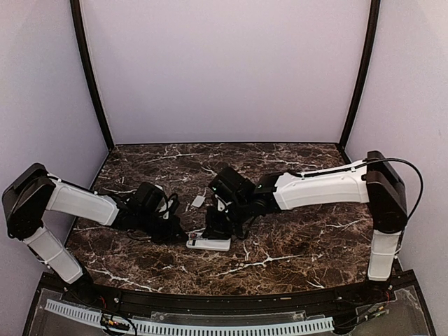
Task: Unload the batteries from the remote control
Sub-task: Remove the battery from the remote control without the battery cover.
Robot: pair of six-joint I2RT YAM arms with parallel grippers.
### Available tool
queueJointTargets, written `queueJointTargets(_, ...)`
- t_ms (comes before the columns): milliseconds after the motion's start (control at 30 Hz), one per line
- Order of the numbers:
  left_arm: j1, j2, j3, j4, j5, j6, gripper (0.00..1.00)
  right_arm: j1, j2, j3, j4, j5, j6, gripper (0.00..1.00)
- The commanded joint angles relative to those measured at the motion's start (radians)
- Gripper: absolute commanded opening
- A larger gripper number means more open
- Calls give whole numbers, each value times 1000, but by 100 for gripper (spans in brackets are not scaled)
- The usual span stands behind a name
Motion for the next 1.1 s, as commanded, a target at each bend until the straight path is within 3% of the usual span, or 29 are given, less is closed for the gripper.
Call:
queueJointTargets(0, -18, 48, -28, -42, 14, 8, 0, 7, 45, -123, 200, -24, 53, 0)
queueJointTargets(367, -1, -51, -21, -97, -47, 11, 0, -3, -106, -312, 451, 25, 34, 0)
queueJointTargets(600, 31, -149, -23, -176, -83, 21, 10, -11, -146, -361, 565, 0, 18, 0)
queueJointTargets(833, 65, -219, -28, -233, -99, 32, 22, -12, -159, -385, 606, -2, 24, 0)
queueJointTargets(1067, 82, -245, -26, -254, -99, 39, 23, -12, -162, -388, 604, 25, 17, 0)
